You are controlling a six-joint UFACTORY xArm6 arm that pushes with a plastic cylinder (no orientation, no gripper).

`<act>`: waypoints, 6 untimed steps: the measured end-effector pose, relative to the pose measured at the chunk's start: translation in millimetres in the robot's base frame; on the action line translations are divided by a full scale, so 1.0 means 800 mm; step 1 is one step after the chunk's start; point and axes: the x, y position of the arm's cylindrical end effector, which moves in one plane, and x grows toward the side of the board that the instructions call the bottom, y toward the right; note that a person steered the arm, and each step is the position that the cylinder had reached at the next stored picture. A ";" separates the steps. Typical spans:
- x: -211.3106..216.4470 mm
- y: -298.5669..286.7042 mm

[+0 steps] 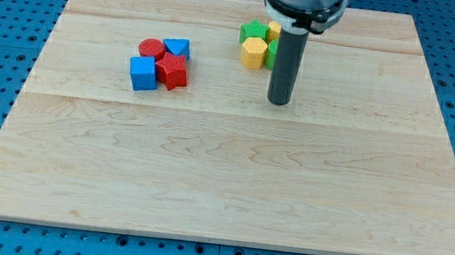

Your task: Push the heart into the hexagon

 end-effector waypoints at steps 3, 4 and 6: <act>-0.203 0.086; -0.220 0.050; -0.126 -0.032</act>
